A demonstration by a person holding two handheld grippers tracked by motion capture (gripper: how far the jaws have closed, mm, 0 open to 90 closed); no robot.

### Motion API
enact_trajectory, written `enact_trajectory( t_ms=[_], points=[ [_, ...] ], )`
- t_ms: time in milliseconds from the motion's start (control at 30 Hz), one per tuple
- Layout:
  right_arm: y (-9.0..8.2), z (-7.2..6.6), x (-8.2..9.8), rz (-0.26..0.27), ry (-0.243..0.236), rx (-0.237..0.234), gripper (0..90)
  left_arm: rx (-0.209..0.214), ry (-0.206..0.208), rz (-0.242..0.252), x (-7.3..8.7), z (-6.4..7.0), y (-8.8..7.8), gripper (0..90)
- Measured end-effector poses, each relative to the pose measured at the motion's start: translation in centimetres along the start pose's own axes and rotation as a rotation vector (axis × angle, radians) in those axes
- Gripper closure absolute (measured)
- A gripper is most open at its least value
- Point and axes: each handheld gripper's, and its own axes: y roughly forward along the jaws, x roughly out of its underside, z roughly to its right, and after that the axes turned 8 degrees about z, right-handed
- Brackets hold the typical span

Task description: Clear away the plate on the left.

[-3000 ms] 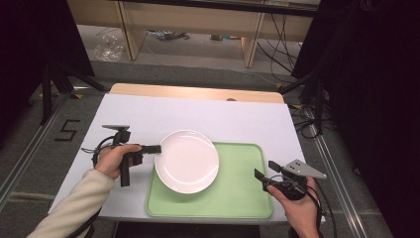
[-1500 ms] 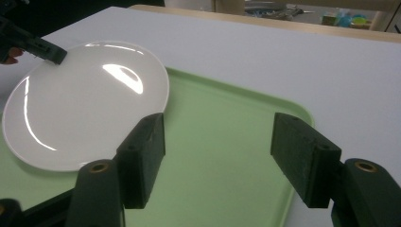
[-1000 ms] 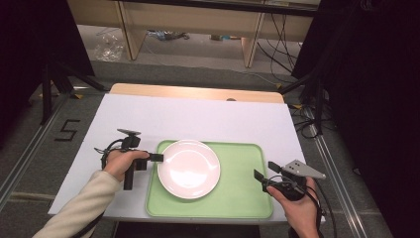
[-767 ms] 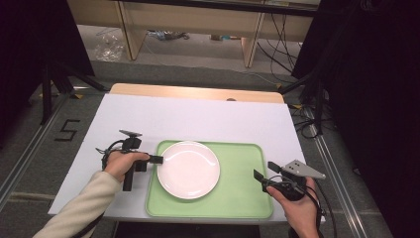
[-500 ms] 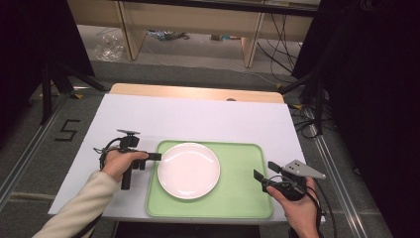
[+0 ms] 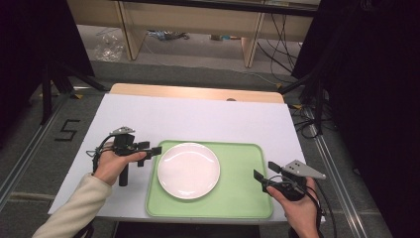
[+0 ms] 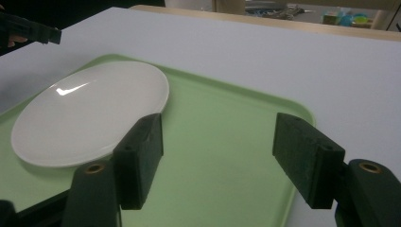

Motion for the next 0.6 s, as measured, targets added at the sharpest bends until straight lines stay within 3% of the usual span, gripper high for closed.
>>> enact_trajectory(
  t_ms=[100, 200, 233, 367, 400, 433, 600],
  points=[
    [0.3, 0.0, 0.2, 0.038, -0.001, -0.010, 34.9, -0.027, 0.004, 0.008, -0.1, -0.1, -0.4, 24.4],
    [0.0, 0.0, 0.0, 0.000, 0.000, 0.000, 34.9, -0.040, 0.016, 0.012, -0.1, -0.2, -1.0, 25.5],
    [0.2, 0.0, 0.1, 0.029, 0.006, -0.004, 34.9, -0.032, 0.017, 0.016, -0.1, -0.3, -1.1, 26.4],
    [0.3, 0.0, 0.2, 0.036, 0.000, -0.010, 34.8, 0.032, 0.011, 0.007, 0.0, -0.4, -1.7, 31.2],
    [0.3, 0.0, 0.2, 0.038, -0.002, -0.010, 34.8, 0.034, 0.038, 0.004, 0.1, -0.5, -1.9, 31.4],
    [0.0, 0.0, 0.0, 0.004, -0.002, -0.003, 34.8, 0.039, 0.054, 0.002, 0.2, -0.5, -2.1, 30.8],
    [0.1, 0.1, 0.1, 0.017, -0.009, 0.000, 34.7, 0.026, 0.072, 0.033, 0.4, -0.8, -3.6, 25.0]
  ],
)
